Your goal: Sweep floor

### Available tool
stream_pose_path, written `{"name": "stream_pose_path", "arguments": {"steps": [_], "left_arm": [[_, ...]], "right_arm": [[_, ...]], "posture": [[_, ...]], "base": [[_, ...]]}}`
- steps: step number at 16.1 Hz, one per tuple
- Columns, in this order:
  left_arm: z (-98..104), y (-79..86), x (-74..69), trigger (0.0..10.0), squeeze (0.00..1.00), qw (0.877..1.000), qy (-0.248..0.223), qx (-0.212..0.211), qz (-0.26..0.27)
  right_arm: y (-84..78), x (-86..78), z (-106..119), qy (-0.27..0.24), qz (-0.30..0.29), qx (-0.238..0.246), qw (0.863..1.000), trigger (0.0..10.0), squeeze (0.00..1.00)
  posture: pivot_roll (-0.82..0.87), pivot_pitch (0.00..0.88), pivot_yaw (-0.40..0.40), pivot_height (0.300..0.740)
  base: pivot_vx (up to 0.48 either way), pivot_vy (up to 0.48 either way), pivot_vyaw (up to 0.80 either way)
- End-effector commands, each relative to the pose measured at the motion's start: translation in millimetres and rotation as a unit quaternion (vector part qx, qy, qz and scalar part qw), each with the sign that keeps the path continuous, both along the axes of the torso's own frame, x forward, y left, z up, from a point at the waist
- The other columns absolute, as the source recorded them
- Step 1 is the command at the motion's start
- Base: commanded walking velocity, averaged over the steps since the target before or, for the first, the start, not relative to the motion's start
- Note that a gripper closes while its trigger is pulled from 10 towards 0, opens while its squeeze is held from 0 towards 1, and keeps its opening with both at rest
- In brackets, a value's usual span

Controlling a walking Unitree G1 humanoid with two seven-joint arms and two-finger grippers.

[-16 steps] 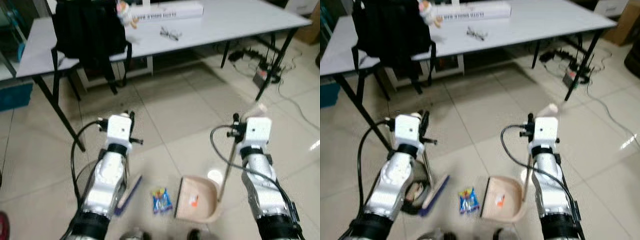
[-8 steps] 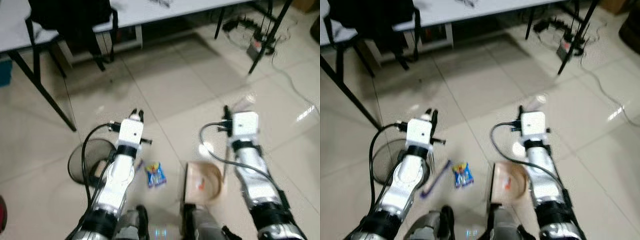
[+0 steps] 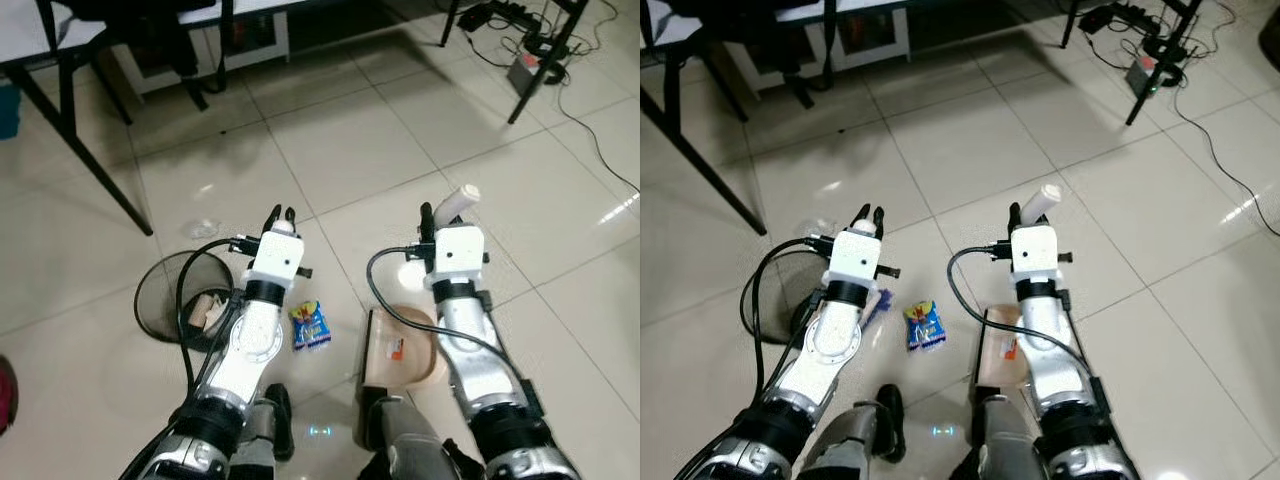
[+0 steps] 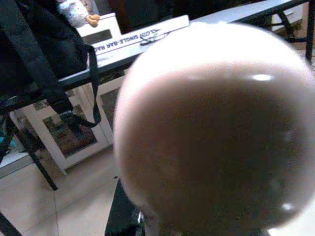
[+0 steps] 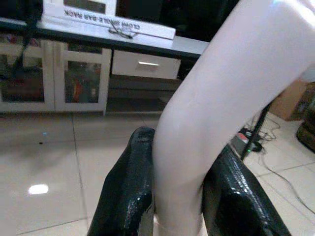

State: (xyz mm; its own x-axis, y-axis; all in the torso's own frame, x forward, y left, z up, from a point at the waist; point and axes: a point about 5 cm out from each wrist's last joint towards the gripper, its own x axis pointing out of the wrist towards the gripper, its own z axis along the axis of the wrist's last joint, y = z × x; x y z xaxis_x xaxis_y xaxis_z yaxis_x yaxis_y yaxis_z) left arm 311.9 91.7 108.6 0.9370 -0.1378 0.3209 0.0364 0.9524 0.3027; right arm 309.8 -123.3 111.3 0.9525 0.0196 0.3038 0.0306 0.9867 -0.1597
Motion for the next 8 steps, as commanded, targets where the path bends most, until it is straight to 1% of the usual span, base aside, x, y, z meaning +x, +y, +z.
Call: {"name": "stream_pose_path", "arguments": {"steps": [1, 3, 5, 6, 8], "left_arm": [[-7, -5.3, -2.3, 10.0, 0.0, 1.0, 0.011, 0.001, 0.0], [-5, -8.5, 0.0, 10.0, 0.0, 1.0, 0.011, -0.002, -0.002], [-5, -10.2, 2.3, 10.0, 0.0, 1.0, 0.011, -0.004, -0.003], [-5, -10.4, 2.9, 10.0, 0.0, 1.0, 0.012, -0.004, -0.003], [-6, -7.1, 5.1, 10.0, 0.0, 1.0, 0.017, -0.004, -0.002]], "right_arm": [[9.5, -10.1, -24, 0.057, 0.001, 0.04, 0.998, 10.0, 0.0], [15.7, -11.1, -23, 0.055, 0.016, 0.039, 0.998, 10.0, 0.0], [16.4, -9.7, -21, 0.05, 0.021, 0.034, 0.998, 10.0, 0.0], [15.2, -8.3, -19, 0.047, 0.021, 0.031, 0.998, 10.0, 0.0], [1.8, 2.4, -4, 0.024, 0.026, 0.01, 0.999, 10.0, 0.0]], "posture": [[-0.06, 0.39, 0.019, 0.74], [-0.05, 0.389, 0.017, 0.74], [-0.06, 0.385, 0.019, 0.74], [-0.06, 0.385, 0.018, 0.74], [-0.06, 0.378, 0.018, 0.74]], "base": [[0.0, 0.0, 0.0], [0.0, 0.0, 0.0], [0.0, 0.0, 0.0], [0.0, 0.0, 0.0], [0.0, 0.0, 0.0]]}}
